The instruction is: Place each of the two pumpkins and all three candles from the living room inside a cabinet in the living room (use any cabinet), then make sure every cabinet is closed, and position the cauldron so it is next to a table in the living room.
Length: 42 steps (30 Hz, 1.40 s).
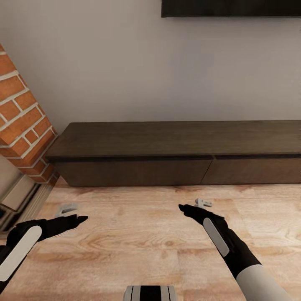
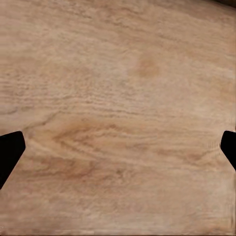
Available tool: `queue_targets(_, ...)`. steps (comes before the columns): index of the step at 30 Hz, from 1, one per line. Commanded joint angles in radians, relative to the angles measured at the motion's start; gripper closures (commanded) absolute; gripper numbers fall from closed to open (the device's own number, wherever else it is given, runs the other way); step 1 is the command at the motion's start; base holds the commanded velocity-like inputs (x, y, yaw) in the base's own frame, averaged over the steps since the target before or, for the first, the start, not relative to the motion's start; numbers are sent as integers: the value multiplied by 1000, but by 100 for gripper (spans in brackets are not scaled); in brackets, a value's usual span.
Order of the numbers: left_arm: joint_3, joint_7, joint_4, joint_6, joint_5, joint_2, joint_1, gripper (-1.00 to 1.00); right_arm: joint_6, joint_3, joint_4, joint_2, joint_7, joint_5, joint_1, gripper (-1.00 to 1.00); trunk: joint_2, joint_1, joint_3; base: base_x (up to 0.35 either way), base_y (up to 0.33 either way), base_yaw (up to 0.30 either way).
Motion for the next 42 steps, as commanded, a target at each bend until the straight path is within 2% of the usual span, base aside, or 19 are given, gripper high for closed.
queue_targets(1, 43, 9, -3, 47, 30, -1, -1, -100, 18, 4, -4, -2, -10, -10, -1, -100, 0, 0, -1, -9, 0, 0)
queue_targets(2, 81, 9, -5, 86, 54, -2, -1, -100, 31, 3, -6, -2, -10, -9, -1, -100, 0, 0, -1, -6, 0, 0)
queue_targets(3, 97, 8, -7, 101, 69, -3, -1, -100, 37, 2, -6, -2, -10, -9, -1, -100, 0, 0, -1, -5, 0, 0)
queue_targets(4, 122, 9, -12, 122, 101, -3, -1, -100, 50, 1, -7, -2, -10, -10, -1, -100, 0, 0, -1, -3, 0, 0)
queue_targets(5, 144, 10, -18, 141, 149, -2, 0, -100, 75, 0, -8, -2, -10, -10, -1, -100, 0, -1, 3, -1, 0, 0)
queue_targets(6, 153, 10, -20, 148, 172, -2, -1, -100, 99, -1, -8, -1, -10, -10, -1, -100, 0, -1, 7, 0, 0, 0)
queue_targets(10, 164, 11, -21, 159, 210, 2, -1, -100, 188, -5, -7, 1, -10, -18, -1, -100, 1, -3, 22, 0, 0, 0)
queue_targets(14, 161, 14, -18, 163, 220, 5, -1, -100, 235, -5, -6, 4, -11, -21, -1, -100, 2, -5, 38, 0, 0, 31)
queue_targets(23, 156, 15, -16, 167, 235, 7, -1, -100, 242, 6, -5, 4, -12, -14, -1, -100, 4, -9, 70, -5, 0, 227)
queue_targets(25, 155, 15, -16, 168, 248, 9, -1, -100, 245, 8, -1, 4, -12, -14, -1, -100, 5, -10, 77, -250, 0, 31)
queue_targets(36, 156, 15, -15, 168, 256, 11, -1, -100, 265, 8, -6, 3, -13, -9, -1, -100, 7, -15, 119, -222, 0, 4)
queue_targets(42, 157, 15, -15, 168, 257, 11, -1, -100, 266, 10, -5, 4, -76, -7, -1, -100, 9, -17, 143, -19, 0, 143)
